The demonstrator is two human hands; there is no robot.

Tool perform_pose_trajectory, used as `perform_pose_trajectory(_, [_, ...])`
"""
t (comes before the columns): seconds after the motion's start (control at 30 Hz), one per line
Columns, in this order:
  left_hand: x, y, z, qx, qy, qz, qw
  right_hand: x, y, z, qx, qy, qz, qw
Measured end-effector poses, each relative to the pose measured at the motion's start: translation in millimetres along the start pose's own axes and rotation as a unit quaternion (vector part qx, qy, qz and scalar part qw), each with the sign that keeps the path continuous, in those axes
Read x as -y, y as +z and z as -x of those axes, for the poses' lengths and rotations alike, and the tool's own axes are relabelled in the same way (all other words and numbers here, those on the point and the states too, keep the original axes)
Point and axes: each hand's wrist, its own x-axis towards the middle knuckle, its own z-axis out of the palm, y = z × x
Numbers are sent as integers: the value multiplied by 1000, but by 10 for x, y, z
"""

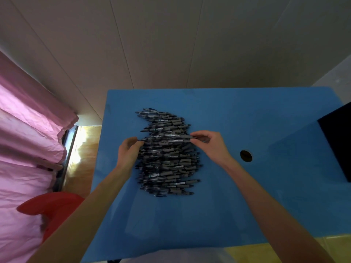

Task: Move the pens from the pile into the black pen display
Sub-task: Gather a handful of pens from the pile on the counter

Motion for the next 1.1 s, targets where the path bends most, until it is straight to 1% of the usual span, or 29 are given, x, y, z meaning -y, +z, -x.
perform_pose_trajectory(0.2, [-36, -25, -89, -8, -43, 83, 996, 57, 48, -69, 5, 15, -45, 999])
perform_pose_trajectory(0.4, [-80, 2, -79, 0, -60, 128, 990, 8, 89, -32, 28, 32, -50, 998])
perform_pose_trajectory(0.57, [-49, -11, -30, 3, -37, 118, 992, -10, 119, -55, 39, 43, -59, 997])
perform_pose_trajectory(0.73, [34, -51, -9, 4, -25, 123, 992, -13, 100, -136, 41, 72, -109, 991])
perform_pose_trajectory(0.9, [69, -71, 5, -3, -7, 114, 993, -17, 144, -195, 59, 39, -39, 997])
perform_pose_trajectory(1.0, [74, -67, 38, -12, 16, 107, 994, 1, 195, -201, 49, 11, 18, 999])
perform_pose_trajectory(1.1, [114, -43, 79, -21, 48, 67, 996, 2, 250, -162, 33, -8, 46, 998])
